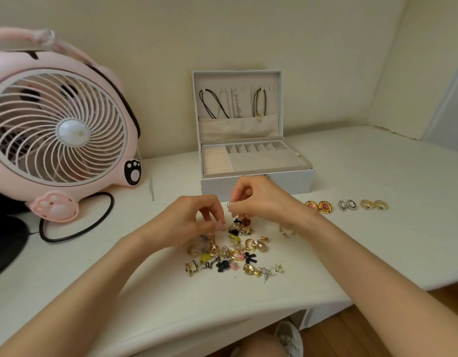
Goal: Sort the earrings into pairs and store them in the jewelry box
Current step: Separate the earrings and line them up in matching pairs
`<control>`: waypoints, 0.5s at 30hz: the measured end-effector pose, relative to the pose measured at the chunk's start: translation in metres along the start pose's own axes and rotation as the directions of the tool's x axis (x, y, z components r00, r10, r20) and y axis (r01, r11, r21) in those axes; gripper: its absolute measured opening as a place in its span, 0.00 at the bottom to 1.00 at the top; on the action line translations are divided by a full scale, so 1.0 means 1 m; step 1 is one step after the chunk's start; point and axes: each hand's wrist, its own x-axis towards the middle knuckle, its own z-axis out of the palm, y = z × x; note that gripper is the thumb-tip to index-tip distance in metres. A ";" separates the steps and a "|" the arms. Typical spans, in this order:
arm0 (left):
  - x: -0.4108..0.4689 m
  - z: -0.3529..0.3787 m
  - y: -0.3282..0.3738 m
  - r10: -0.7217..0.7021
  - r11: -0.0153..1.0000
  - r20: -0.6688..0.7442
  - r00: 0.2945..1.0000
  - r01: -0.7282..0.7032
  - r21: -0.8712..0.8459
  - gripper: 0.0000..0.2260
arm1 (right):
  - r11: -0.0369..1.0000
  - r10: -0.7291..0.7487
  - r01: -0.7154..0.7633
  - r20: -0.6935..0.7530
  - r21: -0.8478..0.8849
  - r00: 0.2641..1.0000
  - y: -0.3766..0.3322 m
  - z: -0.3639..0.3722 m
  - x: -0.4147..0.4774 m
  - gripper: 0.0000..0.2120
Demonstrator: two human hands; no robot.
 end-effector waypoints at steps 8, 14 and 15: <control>0.002 -0.005 0.001 -0.126 0.946 -0.037 0.991 0.109 -0.305 0.02 | 0.999 -0.014 0.015 -0.018 0.036 1.000 0.001 -0.001 -0.002 0.06; 0.001 -0.006 -0.001 -0.203 0.913 -0.059 0.978 0.167 -0.371 0.05 | 0.999 0.014 -0.012 -0.039 0.045 0.999 0.004 0.000 -0.002 0.04; 0.001 -0.006 -0.001 -0.211 0.910 -0.062 0.976 0.173 -0.376 0.05 | 0.996 0.019 -0.016 -0.033 0.086 0.999 0.004 0.000 -0.002 0.04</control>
